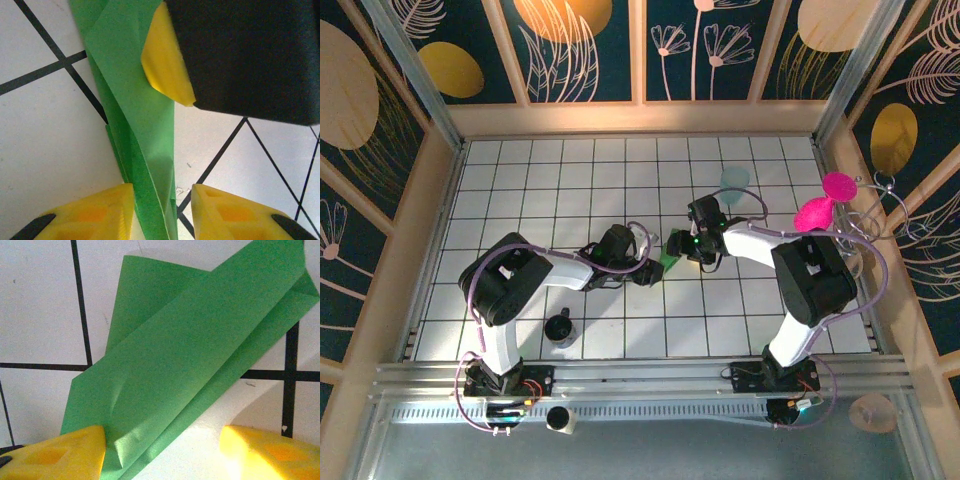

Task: Fold a paper plane with a square sheet of paper (pick it up from the middle)
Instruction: Fold the wing for the fifth time at the center of the table.

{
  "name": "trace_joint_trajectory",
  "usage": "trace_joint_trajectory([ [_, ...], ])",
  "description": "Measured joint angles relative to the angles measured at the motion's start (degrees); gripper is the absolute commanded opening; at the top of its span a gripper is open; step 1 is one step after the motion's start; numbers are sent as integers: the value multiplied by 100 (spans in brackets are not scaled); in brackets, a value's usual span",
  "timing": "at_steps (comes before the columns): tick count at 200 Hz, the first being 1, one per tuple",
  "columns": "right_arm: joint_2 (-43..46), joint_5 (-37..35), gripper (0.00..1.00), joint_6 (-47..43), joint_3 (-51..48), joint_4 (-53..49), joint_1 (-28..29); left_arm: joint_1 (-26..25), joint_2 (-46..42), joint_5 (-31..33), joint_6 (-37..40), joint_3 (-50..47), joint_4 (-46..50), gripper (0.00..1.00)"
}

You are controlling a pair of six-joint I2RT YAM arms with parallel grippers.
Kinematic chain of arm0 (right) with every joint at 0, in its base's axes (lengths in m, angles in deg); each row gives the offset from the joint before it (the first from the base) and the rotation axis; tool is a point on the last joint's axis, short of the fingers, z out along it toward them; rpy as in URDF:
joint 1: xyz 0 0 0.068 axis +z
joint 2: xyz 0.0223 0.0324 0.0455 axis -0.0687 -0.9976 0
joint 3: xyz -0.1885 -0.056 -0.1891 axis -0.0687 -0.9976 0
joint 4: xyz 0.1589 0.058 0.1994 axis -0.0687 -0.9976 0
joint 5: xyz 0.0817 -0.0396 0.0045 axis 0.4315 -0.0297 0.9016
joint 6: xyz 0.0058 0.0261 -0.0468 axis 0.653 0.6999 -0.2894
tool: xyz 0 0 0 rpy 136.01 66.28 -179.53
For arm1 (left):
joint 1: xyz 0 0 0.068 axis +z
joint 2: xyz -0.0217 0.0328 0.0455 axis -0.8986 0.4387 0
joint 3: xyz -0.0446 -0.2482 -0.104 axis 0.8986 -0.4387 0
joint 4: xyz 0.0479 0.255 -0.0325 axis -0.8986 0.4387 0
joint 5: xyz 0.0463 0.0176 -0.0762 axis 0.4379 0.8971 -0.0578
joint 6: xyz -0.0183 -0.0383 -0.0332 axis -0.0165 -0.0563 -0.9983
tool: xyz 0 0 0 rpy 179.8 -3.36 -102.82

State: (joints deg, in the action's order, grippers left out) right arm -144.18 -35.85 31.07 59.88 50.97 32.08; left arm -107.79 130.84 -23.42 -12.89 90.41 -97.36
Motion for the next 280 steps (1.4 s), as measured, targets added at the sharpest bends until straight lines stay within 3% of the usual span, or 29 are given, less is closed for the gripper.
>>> trace_joint_trajectory([
  [125, -42, -66, 64, 66, 52, -66, 22, -2, -140, -2, -1307, 9, 157, 40],
  [280, -39, -72, 62, 197, 15, -15, 4, -2, -201, 70, -2238, -44, 181, 28],
])
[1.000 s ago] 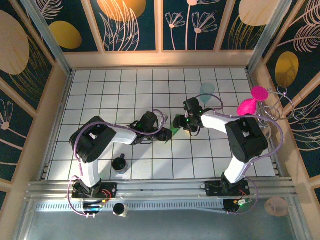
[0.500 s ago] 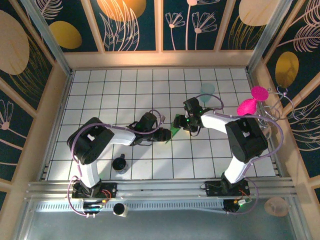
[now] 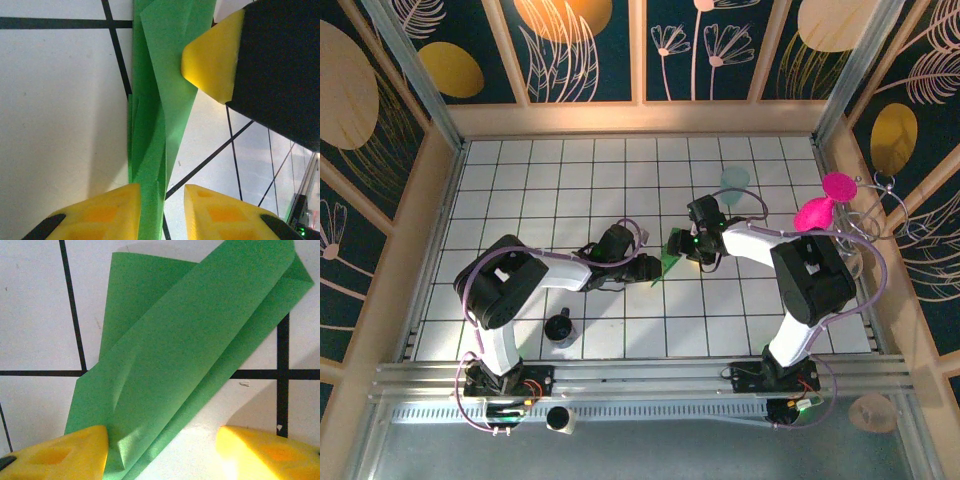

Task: Fold a paper plane with a square sheet of paper (pick it up from the middle)
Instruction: Fold the wing for the fifth time at the center of the table.

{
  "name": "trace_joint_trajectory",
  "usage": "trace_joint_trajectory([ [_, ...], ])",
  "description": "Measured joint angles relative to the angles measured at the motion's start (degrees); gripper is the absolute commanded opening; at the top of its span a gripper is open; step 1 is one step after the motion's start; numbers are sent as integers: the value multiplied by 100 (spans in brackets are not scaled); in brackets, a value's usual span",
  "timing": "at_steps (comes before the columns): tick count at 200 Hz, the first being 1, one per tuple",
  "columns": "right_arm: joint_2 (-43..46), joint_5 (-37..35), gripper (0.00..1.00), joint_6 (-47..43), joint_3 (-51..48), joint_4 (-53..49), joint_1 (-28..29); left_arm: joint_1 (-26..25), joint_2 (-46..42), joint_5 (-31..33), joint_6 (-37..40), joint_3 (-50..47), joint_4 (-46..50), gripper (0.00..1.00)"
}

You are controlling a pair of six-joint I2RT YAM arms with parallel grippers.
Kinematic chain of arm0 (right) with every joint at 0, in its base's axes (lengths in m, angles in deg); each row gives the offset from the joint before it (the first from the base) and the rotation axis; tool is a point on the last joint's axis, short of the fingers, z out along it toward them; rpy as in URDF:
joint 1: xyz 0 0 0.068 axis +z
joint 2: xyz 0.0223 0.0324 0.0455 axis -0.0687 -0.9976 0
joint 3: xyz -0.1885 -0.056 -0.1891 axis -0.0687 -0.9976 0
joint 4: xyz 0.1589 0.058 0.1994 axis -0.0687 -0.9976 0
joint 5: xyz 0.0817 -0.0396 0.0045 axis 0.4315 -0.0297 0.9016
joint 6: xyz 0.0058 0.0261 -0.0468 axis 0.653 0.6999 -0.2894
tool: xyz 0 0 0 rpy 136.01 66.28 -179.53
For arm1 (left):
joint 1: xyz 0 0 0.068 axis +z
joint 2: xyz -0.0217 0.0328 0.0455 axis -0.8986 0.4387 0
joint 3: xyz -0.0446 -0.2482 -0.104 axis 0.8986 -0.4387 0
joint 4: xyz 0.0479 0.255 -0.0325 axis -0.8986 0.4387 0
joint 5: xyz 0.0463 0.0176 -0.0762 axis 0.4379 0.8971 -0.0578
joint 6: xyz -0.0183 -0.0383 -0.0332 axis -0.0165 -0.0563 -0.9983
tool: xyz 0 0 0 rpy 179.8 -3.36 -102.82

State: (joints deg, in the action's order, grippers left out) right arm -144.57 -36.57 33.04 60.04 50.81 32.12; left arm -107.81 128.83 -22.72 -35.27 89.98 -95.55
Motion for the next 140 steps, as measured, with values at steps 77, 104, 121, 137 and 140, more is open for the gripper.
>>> trace_joint_trajectory([
  [77, 2, -2, 62, 17, -15, 22, 0, 0, 37, -13, -275, 103, -28, 21],
  [104, 2, -2, 61, 17, -22, 28, -2, 0, 140, -22, -291, 116, 35, 20],
  [121, 2, -7, 60, 17, -37, 42, -7, 0, 201, -28, -291, 125, 96, 19],
  [137, 2, -20, 59, 17, -39, 44, -11, 0, 203, -31, -291, 149, 125, 19],
  [140, 2, -26, 58, 20, -39, 44, -11, 0, 205, -31, -289, 151, 136, 19],
])
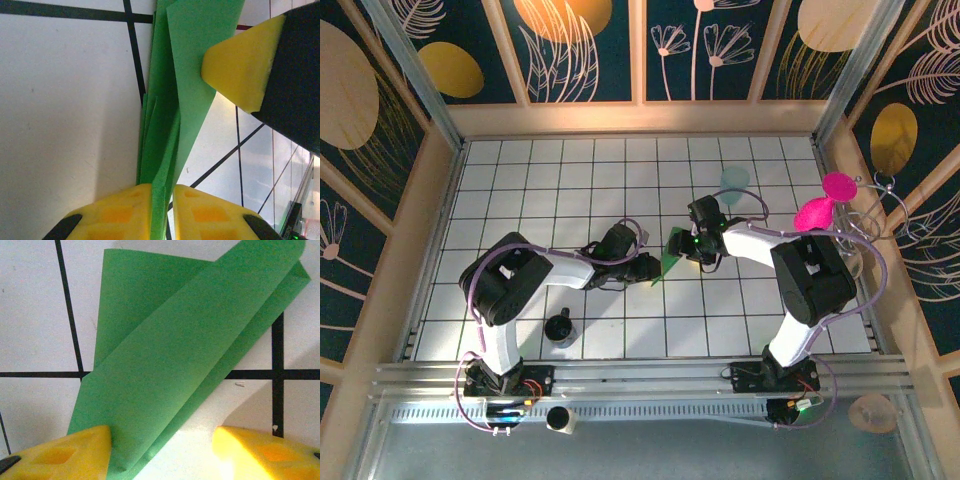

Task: Fold a paper plane with a square sheet of paper (pick it up from the middle)
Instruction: Fold the wing for the fifth time at the center of the table.

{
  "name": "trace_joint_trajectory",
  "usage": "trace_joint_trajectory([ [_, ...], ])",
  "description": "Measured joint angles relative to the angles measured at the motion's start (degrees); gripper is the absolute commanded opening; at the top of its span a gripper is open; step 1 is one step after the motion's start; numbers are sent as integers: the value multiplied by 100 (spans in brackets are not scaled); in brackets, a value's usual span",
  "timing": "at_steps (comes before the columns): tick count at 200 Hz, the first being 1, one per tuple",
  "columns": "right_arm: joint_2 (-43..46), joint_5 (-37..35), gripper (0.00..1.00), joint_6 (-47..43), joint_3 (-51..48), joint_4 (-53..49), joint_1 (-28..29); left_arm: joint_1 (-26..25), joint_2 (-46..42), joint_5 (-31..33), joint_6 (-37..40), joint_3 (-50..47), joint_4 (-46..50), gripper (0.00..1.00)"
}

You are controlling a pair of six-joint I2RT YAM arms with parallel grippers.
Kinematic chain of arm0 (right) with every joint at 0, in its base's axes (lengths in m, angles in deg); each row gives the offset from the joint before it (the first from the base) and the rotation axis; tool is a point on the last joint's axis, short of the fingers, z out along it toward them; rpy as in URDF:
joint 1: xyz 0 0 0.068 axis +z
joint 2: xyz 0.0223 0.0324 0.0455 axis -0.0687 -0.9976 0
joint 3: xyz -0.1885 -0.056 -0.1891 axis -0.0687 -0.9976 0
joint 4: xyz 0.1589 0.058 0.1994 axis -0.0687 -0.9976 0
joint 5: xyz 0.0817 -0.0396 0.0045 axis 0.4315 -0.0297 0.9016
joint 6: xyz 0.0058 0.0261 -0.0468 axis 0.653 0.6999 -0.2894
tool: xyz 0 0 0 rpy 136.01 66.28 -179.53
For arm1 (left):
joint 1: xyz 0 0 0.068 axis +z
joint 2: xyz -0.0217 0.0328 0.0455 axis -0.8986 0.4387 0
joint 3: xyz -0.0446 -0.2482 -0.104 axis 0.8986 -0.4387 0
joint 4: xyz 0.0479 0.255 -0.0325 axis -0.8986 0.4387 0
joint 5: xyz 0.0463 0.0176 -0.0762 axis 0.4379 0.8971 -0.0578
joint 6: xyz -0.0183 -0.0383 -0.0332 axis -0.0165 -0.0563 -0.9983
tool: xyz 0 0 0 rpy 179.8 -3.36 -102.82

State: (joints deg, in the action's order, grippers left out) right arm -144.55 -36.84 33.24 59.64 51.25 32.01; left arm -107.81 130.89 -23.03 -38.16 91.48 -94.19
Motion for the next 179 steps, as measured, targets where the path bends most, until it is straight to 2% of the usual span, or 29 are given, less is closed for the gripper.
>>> trace_joint_trajectory([
  [49, -4, -61, 56, 2, -11, -4, 0, 2, 35, -2, 0, 48, 83, 17],
  [110, -39, -59, 58, -2, -11, 9, 0, 2, 39, 4, 24, -17, -4, 17],
  [179, -72, -33, 59, -9, 0, 4, 0, -9, -28, 0, 85, 48, 90, 26],
])
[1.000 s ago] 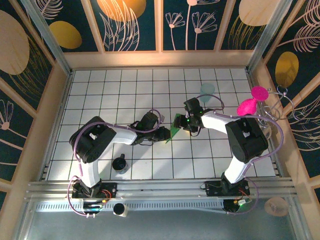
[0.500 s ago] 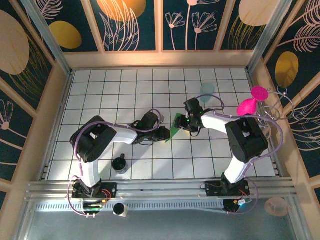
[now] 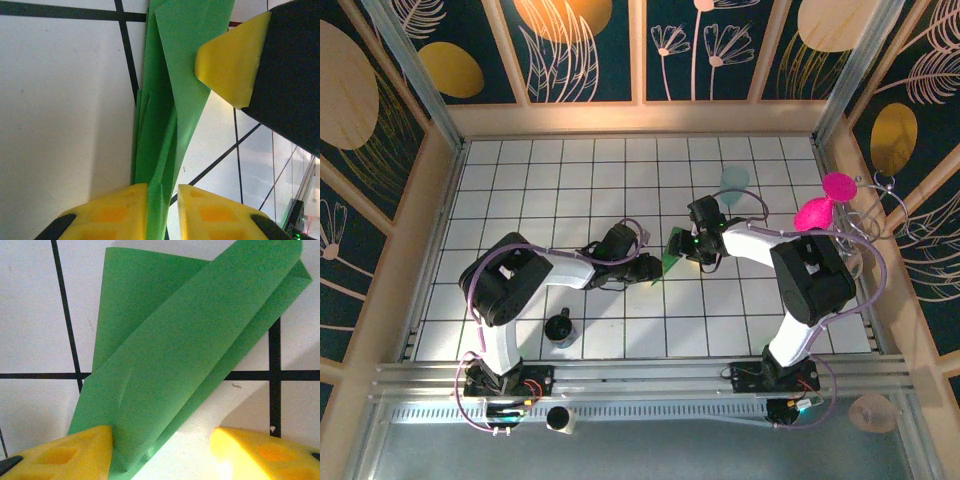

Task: Fold a paper plane with a square sheet of paper (pick it up from the middle)
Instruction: Fold the wing for the fifth time at the center of the table.

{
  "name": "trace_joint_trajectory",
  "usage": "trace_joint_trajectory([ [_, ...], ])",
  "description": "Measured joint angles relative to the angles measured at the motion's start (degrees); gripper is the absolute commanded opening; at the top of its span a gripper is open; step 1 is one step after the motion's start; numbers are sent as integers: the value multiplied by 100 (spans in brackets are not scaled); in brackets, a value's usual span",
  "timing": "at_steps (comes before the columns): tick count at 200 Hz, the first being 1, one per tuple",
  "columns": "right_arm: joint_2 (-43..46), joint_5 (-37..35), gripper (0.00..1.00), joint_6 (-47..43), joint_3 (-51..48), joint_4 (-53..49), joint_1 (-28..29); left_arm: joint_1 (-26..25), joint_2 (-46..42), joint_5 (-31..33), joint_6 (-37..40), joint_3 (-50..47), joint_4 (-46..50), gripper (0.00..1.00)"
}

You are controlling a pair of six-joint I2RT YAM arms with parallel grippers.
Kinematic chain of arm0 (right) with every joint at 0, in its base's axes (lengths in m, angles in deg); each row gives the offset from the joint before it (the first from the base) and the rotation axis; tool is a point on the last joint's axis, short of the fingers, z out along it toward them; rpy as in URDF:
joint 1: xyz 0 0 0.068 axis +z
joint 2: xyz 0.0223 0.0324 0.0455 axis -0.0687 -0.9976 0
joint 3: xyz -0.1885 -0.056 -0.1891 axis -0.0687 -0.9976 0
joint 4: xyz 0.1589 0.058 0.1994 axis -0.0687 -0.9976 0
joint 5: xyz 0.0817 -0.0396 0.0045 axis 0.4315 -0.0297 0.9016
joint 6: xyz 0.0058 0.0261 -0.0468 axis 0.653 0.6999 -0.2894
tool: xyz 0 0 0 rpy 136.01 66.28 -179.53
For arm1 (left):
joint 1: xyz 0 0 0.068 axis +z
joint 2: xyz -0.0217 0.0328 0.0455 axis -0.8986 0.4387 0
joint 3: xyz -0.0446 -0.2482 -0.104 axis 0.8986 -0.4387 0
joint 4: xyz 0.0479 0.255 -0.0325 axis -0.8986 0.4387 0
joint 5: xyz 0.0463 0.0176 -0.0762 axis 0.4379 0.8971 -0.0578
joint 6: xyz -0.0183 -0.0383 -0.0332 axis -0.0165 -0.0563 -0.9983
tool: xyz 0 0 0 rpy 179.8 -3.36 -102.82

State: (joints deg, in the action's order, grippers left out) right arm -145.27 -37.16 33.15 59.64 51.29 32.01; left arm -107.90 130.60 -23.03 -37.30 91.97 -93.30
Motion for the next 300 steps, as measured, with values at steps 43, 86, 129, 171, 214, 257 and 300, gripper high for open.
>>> trace_joint_trajectory([
  [43, 28, 31, 60, -13, 0, 7, 0, 55, -157, -20, -76, 11, 81, 25],
  [86, 37, 87, 60, -13, 0, 11, -33, 85, -203, -177, -232, 9, 55, 22],
  [129, 37, 103, 60, -13, 0, 11, -33, 85, -190, -310, -240, 9, 92, 21],
  [171, 37, 105, 60, -13, 0, 11, -39, 85, -151, -356, -240, 9, 168, 17],
  [214, 37, 129, 60, -11, 0, 13, -61, 85, -105, -367, -236, 9, 216, 13],
  [257, 35, 129, 60, -13, 0, 11, -61, 68, -42, -363, -234, 11, 267, 10],
  [300, 2, 127, 58, -11, 0, 11, -66, 4, 7, -315, -203, 72, 452, 9],
])
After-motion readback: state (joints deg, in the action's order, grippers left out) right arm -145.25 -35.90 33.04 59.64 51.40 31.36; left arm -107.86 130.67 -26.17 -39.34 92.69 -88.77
